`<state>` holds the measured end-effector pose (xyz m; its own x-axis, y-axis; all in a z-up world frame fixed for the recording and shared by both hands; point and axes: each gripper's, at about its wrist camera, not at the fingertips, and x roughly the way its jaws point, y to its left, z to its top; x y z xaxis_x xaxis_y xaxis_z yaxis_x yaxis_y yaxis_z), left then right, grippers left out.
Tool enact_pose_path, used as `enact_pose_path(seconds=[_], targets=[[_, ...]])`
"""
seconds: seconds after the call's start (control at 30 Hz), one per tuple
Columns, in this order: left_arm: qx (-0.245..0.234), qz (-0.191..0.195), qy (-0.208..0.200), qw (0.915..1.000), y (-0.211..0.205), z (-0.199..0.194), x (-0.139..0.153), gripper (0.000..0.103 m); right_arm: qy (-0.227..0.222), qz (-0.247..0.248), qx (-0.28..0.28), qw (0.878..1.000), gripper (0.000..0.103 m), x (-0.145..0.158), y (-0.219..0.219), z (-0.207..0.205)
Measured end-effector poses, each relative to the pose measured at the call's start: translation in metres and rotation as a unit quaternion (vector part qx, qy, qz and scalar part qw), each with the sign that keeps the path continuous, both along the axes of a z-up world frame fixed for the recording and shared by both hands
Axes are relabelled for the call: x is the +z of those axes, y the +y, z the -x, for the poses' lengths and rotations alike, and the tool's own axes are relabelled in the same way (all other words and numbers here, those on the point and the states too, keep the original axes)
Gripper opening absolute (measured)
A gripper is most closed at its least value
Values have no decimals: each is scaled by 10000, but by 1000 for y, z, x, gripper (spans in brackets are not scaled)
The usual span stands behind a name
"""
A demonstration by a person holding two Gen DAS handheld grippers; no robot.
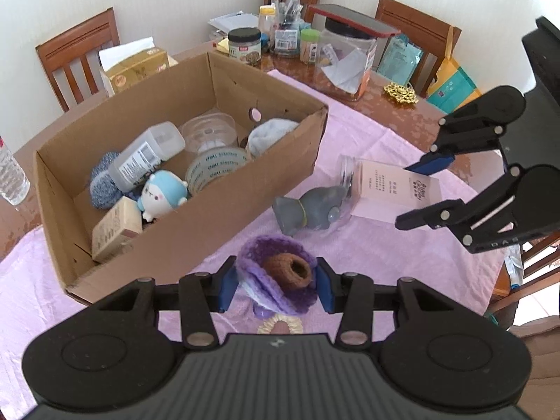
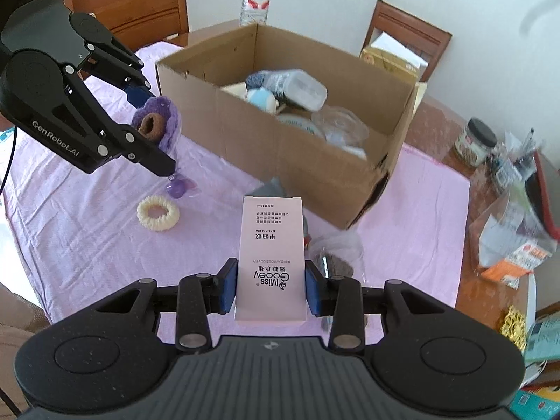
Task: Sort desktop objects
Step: 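Carry the purple ring and pink card box into the box and open both tools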
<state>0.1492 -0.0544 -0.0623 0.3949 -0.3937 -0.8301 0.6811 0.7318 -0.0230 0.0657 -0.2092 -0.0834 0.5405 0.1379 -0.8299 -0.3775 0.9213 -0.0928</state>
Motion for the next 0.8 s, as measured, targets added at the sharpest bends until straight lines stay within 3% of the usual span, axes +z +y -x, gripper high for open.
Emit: enact_pose_path(seconds=[0.33,0.63,0.8], targets=[[-284,5,-81,9996,5,-4,38,45,-309,195,282,9989,44,34,7,-14],[-35,236,-323,9992,20,-27,75,45,-576,226,268,9977,44,59,7,-43],[144,110,-411,9990,25,-47,86,45,-566,300,276,9976,44,64,7,-63]])
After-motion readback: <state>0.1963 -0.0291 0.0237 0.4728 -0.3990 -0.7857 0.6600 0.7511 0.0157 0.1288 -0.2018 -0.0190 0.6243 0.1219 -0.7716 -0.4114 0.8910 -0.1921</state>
